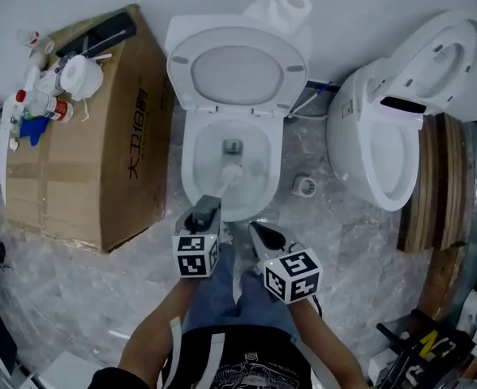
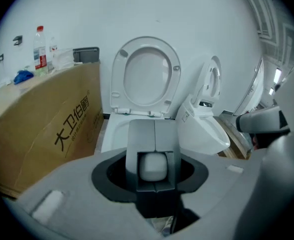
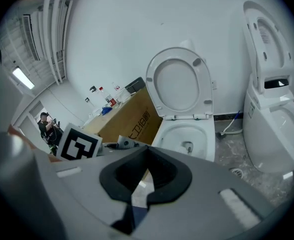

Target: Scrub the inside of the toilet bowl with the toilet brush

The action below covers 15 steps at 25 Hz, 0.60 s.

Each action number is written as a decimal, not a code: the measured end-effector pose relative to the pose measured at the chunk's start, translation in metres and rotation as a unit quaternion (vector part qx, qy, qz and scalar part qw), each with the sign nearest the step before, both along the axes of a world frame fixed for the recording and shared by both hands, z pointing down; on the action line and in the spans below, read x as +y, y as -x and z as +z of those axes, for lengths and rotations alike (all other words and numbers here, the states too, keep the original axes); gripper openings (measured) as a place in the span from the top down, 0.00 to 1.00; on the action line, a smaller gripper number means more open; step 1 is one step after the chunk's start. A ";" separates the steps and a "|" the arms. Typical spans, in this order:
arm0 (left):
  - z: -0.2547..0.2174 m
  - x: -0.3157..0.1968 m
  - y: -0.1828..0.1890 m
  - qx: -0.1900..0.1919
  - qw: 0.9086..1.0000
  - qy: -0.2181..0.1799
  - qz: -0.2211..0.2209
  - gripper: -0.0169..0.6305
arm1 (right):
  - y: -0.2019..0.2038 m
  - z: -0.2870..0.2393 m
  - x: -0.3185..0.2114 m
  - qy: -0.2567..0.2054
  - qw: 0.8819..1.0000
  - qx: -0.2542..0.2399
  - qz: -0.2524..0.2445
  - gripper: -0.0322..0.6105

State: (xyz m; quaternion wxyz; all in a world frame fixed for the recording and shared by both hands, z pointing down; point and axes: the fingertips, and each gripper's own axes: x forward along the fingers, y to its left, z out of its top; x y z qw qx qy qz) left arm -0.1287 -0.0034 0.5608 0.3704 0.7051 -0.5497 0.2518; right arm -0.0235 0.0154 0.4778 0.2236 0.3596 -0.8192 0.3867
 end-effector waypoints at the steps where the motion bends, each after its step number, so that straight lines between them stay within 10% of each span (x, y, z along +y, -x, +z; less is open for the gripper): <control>1: -0.011 0.002 -0.002 0.000 1.000 -0.009 -0.003 0.71 | -0.004 -0.006 0.001 -0.005 1.000 -0.001 0.001 0.95; 15: -0.182 0.043 -0.064 0.036 0.988 -0.152 -0.012 0.71 | -0.037 -0.114 0.019 -0.103 0.993 -0.056 -0.005 0.95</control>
